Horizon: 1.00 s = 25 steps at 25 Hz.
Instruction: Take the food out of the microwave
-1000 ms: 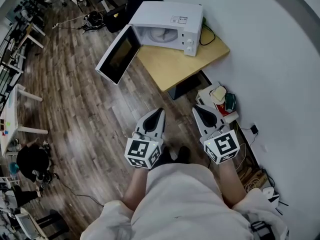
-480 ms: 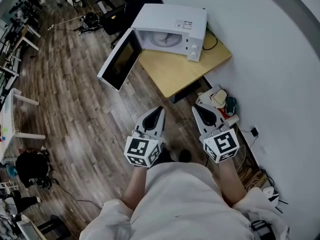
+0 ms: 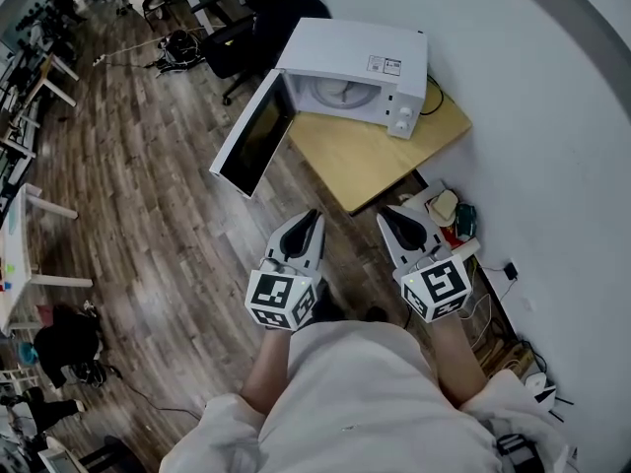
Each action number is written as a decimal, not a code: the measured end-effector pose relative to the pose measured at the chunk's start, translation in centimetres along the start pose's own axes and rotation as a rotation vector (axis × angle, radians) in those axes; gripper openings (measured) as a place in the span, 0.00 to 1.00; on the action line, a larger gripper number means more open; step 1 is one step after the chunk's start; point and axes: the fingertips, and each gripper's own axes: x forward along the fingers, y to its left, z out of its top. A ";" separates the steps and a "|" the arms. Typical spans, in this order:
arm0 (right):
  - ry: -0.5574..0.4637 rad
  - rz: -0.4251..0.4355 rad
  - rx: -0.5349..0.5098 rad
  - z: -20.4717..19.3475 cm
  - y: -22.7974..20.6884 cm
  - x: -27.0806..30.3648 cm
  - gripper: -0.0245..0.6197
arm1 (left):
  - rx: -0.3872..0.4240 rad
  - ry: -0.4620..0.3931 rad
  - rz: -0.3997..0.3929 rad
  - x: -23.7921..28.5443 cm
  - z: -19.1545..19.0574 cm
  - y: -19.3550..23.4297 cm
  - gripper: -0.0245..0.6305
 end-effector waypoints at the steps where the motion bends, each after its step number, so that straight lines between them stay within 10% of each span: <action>1: -0.001 -0.002 -0.001 0.2 0.1 0.7 0.08 | 0.001 -0.001 -0.002 0.1 0.2 0.7 0.06; 25: 0.067 -0.118 0.079 -1.1 2.3 9.2 0.27 | 0.086 0.151 -0.199 2.9 -2.2 8.3 0.32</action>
